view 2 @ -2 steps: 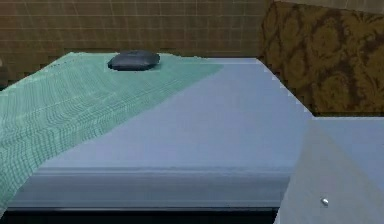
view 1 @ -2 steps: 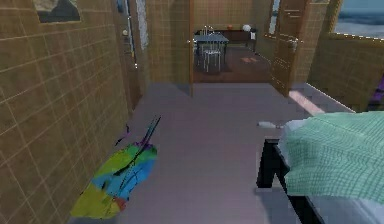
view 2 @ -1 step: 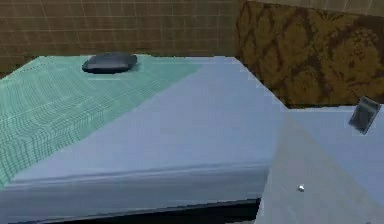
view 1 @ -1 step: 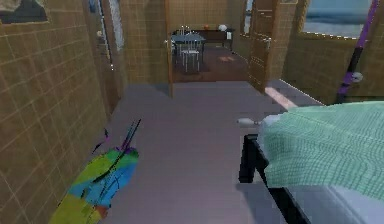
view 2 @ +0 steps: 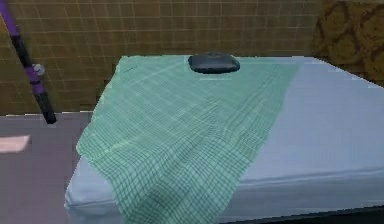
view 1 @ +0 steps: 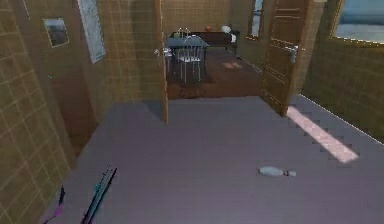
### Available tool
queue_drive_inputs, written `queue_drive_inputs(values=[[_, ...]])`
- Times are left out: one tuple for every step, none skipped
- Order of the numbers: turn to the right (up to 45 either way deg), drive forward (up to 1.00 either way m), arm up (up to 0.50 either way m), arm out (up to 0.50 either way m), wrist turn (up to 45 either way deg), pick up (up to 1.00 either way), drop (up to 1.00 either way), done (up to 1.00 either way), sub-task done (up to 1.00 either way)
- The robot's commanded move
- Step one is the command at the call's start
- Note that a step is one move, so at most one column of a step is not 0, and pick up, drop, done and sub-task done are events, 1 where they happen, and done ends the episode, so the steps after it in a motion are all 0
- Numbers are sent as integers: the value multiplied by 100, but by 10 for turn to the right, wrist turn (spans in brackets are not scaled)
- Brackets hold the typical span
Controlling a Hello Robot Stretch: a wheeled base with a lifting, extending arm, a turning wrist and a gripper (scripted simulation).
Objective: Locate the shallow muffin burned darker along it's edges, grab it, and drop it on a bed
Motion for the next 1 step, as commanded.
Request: queue_drive_inputs(values=[[30,0,0,0,0,0,0,0,0]])
